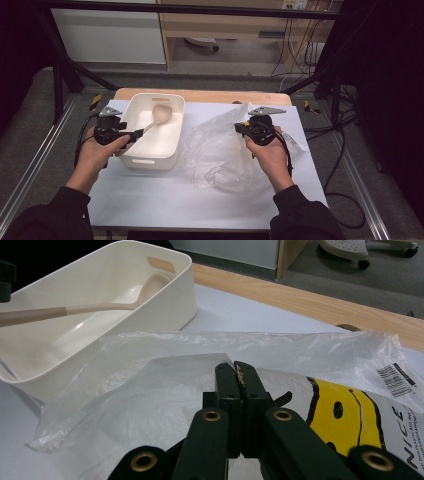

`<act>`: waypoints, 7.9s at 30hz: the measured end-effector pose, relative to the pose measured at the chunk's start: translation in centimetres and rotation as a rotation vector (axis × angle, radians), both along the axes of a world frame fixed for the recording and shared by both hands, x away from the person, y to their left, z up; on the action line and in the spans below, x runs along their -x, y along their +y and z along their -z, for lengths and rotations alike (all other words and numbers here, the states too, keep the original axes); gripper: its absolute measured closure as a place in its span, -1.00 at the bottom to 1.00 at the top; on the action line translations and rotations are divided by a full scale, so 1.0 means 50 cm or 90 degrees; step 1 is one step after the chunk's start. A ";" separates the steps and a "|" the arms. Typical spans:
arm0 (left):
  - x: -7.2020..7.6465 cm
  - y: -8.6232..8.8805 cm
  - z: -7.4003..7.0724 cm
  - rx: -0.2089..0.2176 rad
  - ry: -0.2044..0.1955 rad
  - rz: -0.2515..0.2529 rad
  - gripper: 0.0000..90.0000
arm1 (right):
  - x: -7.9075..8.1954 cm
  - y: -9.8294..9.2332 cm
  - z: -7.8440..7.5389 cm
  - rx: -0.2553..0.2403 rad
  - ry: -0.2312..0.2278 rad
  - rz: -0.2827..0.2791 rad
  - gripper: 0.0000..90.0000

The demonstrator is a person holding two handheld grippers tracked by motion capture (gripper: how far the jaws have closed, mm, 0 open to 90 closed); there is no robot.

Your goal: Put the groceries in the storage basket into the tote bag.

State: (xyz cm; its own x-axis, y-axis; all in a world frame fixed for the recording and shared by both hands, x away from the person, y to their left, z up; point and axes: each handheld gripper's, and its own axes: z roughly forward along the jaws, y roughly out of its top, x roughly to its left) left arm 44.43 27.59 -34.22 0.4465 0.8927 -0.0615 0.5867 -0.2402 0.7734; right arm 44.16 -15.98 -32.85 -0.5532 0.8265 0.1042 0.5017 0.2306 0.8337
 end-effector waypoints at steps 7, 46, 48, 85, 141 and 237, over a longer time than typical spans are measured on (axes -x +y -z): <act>0.004 0.004 0.023 -0.014 0.016 -0.001 -0.24 | 0.000 -0.001 0.003 -0.001 0.003 0.001 1.00; -0.009 0.008 0.070 -0.032 0.082 0.001 0.35 | 0.000 -0.003 0.007 0.001 0.006 -0.003 1.00; -0.011 0.006 0.069 -0.035 0.083 0.001 0.35 | 0.000 -0.003 0.008 -0.001 0.007 -0.003 1.00; 0.097 0.001 -0.043 -0.012 -0.030 0.047 0.56 | -0.003 -0.003 0.003 0.008 0.013 -0.011 1.00; 0.244 -0.171 0.000 0.021 0.037 0.305 0.56 | -0.042 0.014 0.029 0.026 0.065 -0.025 1.00; 0.051 -0.462 0.130 0.022 -0.021 0.309 0.56 | 0.007 0.010 0.012 -0.008 0.014 -0.066 1.00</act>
State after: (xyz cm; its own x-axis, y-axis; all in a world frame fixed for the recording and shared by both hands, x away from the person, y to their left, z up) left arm 41.90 4.51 -40.73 0.8125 0.5790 -0.0670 0.3891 -0.4533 0.8019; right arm 43.80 -15.47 -33.44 -0.6332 0.7635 0.1266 0.4932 0.2721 0.8263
